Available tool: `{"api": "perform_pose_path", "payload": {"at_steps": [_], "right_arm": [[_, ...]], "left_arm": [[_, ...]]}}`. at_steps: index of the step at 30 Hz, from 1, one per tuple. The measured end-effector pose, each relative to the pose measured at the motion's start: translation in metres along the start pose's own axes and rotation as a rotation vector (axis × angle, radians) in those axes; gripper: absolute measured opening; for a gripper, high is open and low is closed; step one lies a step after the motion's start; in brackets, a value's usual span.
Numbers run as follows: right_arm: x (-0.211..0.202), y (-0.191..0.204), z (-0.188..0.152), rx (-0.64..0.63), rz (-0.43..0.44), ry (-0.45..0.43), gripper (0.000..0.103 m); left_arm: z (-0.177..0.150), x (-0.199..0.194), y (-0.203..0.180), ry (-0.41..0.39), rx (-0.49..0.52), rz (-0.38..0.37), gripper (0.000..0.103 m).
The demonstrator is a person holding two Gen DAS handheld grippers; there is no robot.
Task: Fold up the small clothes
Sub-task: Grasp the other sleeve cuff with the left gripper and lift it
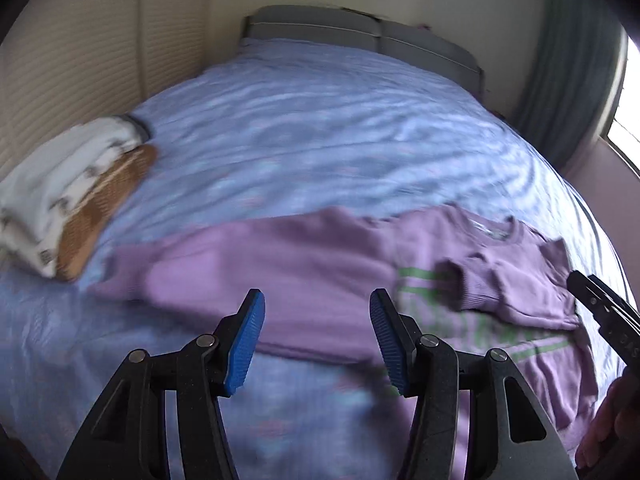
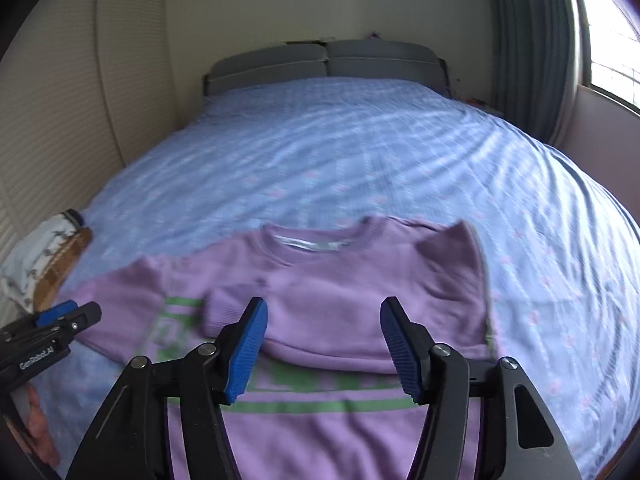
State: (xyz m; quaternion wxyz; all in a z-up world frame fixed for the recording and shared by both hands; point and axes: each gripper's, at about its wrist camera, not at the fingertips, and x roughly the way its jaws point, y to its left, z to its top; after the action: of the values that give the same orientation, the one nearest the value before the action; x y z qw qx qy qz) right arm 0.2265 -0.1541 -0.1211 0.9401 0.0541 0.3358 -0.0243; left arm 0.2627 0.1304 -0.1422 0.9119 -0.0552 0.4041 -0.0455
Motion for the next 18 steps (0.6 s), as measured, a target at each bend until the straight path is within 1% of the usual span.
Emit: {"api": "perform_pose_path", "payload": {"at_steps": [2, 5, 8, 10, 13, 15, 18], "right_arm": [[0.002, 0.030, 0.002, -0.017, 0.038, 0.006, 0.060], [0.005, 0.067, 0.003, -0.044, 0.079, 0.018, 0.060], [0.009, 0.105, 0.002, -0.075, 0.114, 0.027, 0.060], [0.010, 0.129, 0.000, -0.103, 0.131, 0.029, 0.060], [0.010, 0.156, -0.005, -0.151, 0.143, 0.028, 0.060], [0.010, 0.166, -0.010, -0.175, 0.142, 0.030, 0.060], [0.014, 0.171, -0.013, -0.186, 0.139, 0.041, 0.060]], "left_arm": [[-0.002, -0.003, 0.035, -0.003, -0.053, 0.027, 0.054], [-0.007, -0.005, 0.083, -0.012, -0.159, 0.043, 0.054], [-0.012, -0.003, 0.121, -0.024, -0.243, 0.061, 0.054], [-0.016, 0.000, 0.139, -0.030, -0.290, 0.063, 0.054], [-0.023, 0.009, 0.160, -0.037, -0.369, 0.042, 0.053], [-0.027, 0.014, 0.169, -0.043, -0.414, 0.023, 0.053], [-0.031, 0.024, 0.179, -0.054, -0.499, -0.027, 0.052]]}}
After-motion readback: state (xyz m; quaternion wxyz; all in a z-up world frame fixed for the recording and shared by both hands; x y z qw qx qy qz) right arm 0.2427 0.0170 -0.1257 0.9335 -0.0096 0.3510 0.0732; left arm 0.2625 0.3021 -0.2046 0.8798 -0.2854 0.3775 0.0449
